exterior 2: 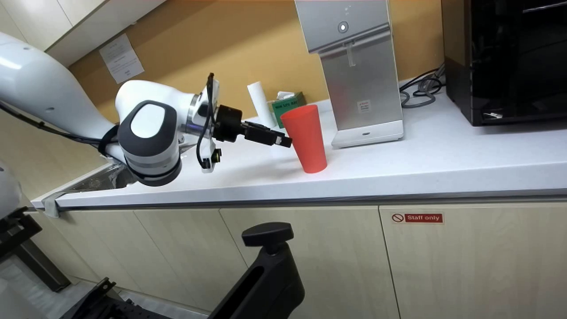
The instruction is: Put the orange cup under the dispenser
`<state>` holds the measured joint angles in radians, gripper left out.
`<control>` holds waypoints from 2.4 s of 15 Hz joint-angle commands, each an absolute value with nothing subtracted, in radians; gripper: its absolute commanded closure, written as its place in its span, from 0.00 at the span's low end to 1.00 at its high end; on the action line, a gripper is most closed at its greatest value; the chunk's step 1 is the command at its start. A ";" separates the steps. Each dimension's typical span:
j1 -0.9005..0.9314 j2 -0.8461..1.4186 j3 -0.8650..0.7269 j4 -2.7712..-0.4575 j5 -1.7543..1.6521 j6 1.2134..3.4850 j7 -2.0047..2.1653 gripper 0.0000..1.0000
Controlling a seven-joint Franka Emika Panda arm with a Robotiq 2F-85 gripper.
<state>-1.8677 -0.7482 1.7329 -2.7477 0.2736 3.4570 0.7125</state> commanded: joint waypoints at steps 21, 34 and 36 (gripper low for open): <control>-2.144 -0.791 1.846 -2.521 0.304 3.455 0.539 0.51; -2.315 -0.662 1.912 -2.443 0.231 3.455 0.438 0.51; -2.314 -0.687 1.907 -2.419 0.232 3.454 0.425 0.51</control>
<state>-2.3166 -0.6613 1.9100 -2.4432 0.2204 3.4560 0.4458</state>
